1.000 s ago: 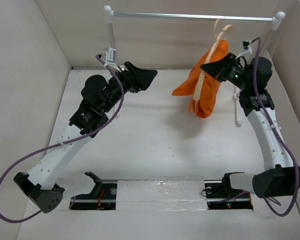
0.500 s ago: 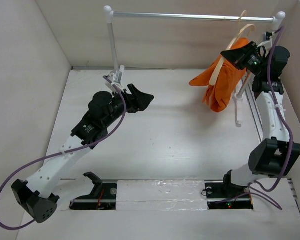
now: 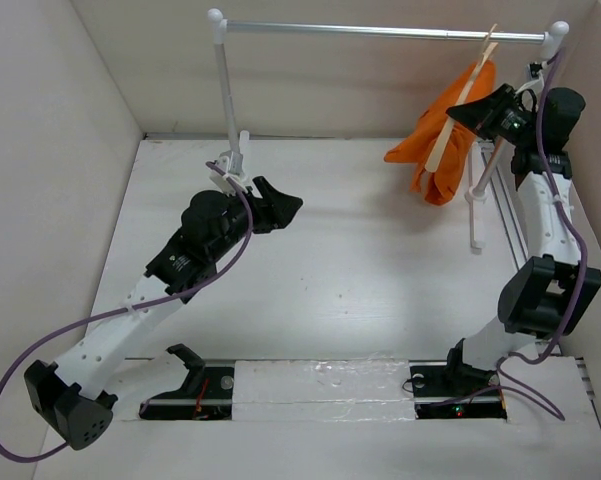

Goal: Place the trousers on the hanger
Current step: Hang the hanger with trousers onto the clothesline

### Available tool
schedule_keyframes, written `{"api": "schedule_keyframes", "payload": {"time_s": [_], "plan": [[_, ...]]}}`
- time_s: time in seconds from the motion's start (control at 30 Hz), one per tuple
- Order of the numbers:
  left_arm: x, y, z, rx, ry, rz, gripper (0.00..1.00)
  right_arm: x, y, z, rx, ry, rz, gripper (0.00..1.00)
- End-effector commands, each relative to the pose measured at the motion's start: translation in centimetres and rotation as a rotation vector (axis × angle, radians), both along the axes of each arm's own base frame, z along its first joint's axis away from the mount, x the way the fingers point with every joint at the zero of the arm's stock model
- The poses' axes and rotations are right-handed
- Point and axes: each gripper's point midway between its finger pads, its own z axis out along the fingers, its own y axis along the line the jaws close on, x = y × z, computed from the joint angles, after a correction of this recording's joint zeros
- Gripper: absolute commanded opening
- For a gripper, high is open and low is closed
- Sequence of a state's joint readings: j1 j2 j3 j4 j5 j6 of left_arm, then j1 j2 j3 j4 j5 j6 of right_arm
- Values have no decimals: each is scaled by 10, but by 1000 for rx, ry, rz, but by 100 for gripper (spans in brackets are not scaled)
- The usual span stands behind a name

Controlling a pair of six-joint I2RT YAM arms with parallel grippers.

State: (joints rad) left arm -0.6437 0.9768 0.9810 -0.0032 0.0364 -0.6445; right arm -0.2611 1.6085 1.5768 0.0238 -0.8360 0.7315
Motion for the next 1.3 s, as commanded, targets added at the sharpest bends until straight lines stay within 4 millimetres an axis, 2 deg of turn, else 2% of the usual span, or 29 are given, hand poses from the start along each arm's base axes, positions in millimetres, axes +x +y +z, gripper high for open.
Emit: {"api": "schedule_keyframes", "payload": {"time_s": [0.0, 0.03, 0.07, 0.1, 0.17, 0.2, 0.27, 0.3, 0.4, 0.43, 0.5, 0.53, 0.6, 0.63, 0.67, 0.73, 0.77, 0.83, 0.9, 0.93, 0.97, 1.0, 1.03, 1.07, 1.13, 1.17, 1.2, 1.23, 1.27], "plan": [[0, 5, 11, -31, -33, 23, 58, -19, -10, 57, -176, -240, -30, 9], [0, 5, 10, -29, -29, 25, 58, -20, -10, 50, -179, -213, -29, 18], [1, 5, 8, -27, -23, 28, 58, -24, -13, 51, -200, -224, -39, 29], [1, 5, 6, -17, -19, 27, 58, -25, -17, 52, -210, -228, -51, 48], [9, 12, 5, 0, -18, 81, 58, -31, -21, 46, -236, -204, -63, 58], [10, 14, -3, 33, 2, 88, 58, -33, -21, 46, -246, -200, -62, 65], [16, 16, 0, 56, 3, 116, 59, -38, -33, 42, -285, -182, -96, 72], [17, 17, 0, 69, 6, 121, 59, -42, -33, 44, -301, -183, -102, 78], [24, 17, 4, 99, 3, 138, 64, -53, -51, 42, -357, -156, -159, 95], [26, 16, 13, 101, -11, 134, 67, -58, -54, 37, -366, -133, -166, 96], [30, 12, 8, 130, 14, 130, 69, -63, -65, 37, -404, -137, -189, 97], [33, 8, 18, 121, 3, 118, 71, -75, -73, 39, -428, -132, -220, 98], [34, 4, 16, 132, 12, 101, 71, -80, -86, 39, -450, -127, -265, 98], [35, 3, 24, 123, 7, 102, 74, -91, -88, 48, -470, -151, -295, 98], [38, 0, 21, 127, 24, 101, 75, -98, -98, 53, -483, -157, -333, 98], [38, -4, 28, 125, 26, 85, 76, -107, -95, 50, -497, -146, -341, 98], [40, -6, 27, 130, 31, 81, 76, -118, -93, 56, -533, -168, -367, 98], [39, -7, 31, 129, 31, 75, 76, -126, -70, 54, -547, -192, -325, 97], [37, -4, 33, 131, 32, 78, 76, -142, -49, 36, -564, -190, -287, 96], [36, -2, 29, 135, 37, 82, 76, -149, -30, 29, -567, -200, -243, 96], [31, 2, 35, 123, 22, 89, 76, -152, -25, 2, -563, -148, -239, 96], [29, 6, 35, 122, 19, 96, 76, -172, -14, 7, -576, -182, -246, 95], [27, 10, 26, 131, 29, 109, 76, -182, 0, -8, -589, -162, -202, 95], [21, 16, 31, 119, 15, 114, 77, -188, 2, -19, -611, -136, -206, 95], [13, 25, 15, 141, 44, 129, 77, -210, 12, -46, -641, -70, -172, 94], [5, 31, 18, 129, 35, 135, 77, -218, 19, -53, -676, -76, -145, 94], [0, 35, 13, 132, 38, 136, 77, -223, 22, -75, -683, -34, -125, 94], [-6, 43, 2, 140, 42, 149, 77, -238, 23, -82, -689, -27, -122, 94], [-13, 51, -11, 148, 67, 164, 77, -250, 22, -104, -694, 14, -135, 94]]}}
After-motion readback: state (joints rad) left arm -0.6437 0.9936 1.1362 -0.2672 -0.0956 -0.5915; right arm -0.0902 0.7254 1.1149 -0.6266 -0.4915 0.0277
